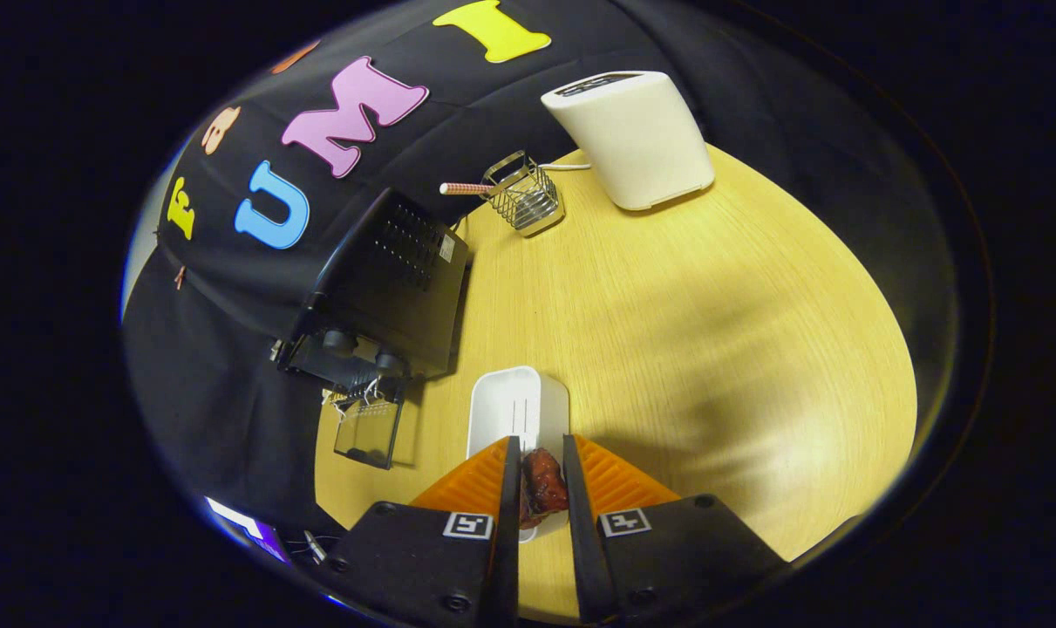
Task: Open the toaster oven, put the food inside, and close the toaster oven door.
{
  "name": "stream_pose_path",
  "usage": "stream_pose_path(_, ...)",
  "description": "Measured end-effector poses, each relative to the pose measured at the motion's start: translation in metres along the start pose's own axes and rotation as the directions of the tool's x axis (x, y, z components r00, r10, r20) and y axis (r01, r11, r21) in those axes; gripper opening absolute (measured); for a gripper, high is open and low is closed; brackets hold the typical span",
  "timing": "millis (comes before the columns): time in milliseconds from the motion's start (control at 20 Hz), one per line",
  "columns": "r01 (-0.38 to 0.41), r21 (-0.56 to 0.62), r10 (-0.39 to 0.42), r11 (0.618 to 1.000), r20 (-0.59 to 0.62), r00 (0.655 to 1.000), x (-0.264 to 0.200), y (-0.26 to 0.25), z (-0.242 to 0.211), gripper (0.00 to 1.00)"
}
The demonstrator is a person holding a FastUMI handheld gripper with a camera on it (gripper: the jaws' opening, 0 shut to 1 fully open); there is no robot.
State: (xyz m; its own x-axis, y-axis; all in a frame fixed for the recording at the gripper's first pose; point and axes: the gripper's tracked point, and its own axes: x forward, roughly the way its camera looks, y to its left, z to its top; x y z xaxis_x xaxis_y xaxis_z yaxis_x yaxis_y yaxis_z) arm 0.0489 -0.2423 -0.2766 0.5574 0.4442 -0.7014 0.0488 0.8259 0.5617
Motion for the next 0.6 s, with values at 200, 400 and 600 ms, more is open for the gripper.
stream_pose_path(200, -0.010, 0.082, 0.014, 0.997, -0.043, 0.999, 0.002, -0.002, -0.002, 0.24)
stream_pose_path(400, -0.051, 0.091, 0.056, 0.995, -0.058, 0.997, 0.000, 0.002, -0.002, 0.18)
stream_pose_path(600, -0.071, 0.084, 0.076, 0.994, -0.054, 0.996, -0.003, 0.010, 0.003, 0.15)
